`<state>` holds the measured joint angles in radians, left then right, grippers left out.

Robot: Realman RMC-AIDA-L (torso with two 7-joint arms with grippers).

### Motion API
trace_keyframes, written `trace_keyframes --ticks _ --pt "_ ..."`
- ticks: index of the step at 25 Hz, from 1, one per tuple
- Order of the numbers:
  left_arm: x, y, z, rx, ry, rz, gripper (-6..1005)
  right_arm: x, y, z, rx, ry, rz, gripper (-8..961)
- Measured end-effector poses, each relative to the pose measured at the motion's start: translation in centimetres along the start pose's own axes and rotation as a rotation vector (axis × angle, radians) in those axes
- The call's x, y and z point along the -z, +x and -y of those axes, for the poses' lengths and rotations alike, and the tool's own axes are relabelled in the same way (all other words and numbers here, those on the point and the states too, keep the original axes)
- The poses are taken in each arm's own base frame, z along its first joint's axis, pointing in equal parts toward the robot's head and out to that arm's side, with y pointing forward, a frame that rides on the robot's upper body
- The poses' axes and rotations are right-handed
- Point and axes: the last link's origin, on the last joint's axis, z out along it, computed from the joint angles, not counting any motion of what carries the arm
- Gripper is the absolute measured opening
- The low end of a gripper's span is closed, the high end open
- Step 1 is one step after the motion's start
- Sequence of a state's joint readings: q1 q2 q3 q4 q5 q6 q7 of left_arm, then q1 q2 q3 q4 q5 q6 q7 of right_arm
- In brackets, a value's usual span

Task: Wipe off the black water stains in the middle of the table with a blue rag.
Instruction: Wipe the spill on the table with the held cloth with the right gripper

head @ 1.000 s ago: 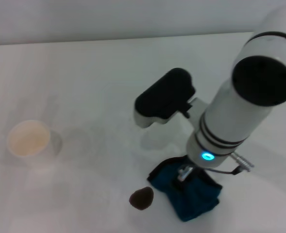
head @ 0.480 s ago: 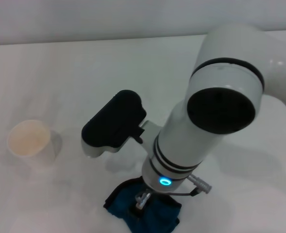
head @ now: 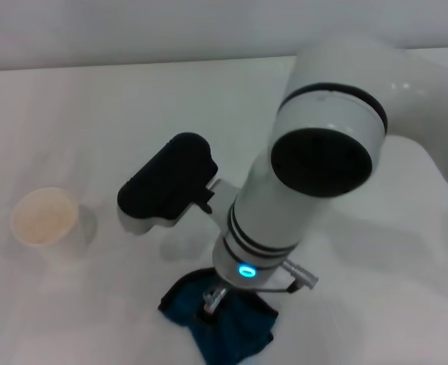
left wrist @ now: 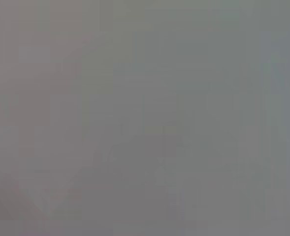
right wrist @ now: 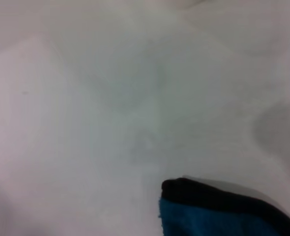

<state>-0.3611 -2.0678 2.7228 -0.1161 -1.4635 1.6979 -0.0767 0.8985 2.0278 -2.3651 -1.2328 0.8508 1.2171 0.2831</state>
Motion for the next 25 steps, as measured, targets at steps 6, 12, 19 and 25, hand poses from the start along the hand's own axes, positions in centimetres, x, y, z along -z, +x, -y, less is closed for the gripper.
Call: trace_keyframes --ticks 6,12,19,25 --pt "0.3 0.0 0.4 -0.018 0.005 0.005 888 0.6 -0.4 2.8 -0.038 0.112 -0.034 90" --pt "0.3 -0.1 0.5 -0.019 0.009 0.01 888 0.2 0.3 6.1 -0.11 0.199 -0.083 89" --pt "-0.1 -0.2 0.4 -0.017 0.006 0.013 887 0.3 0.4 4.7 -0.066 0.109 -0.078 69" --pt "-0.3 -0.2 0.2 -0.015 -0.001 0.013 887 1.1 -0.3 0.8 0.022 -0.022 -0.028 64"
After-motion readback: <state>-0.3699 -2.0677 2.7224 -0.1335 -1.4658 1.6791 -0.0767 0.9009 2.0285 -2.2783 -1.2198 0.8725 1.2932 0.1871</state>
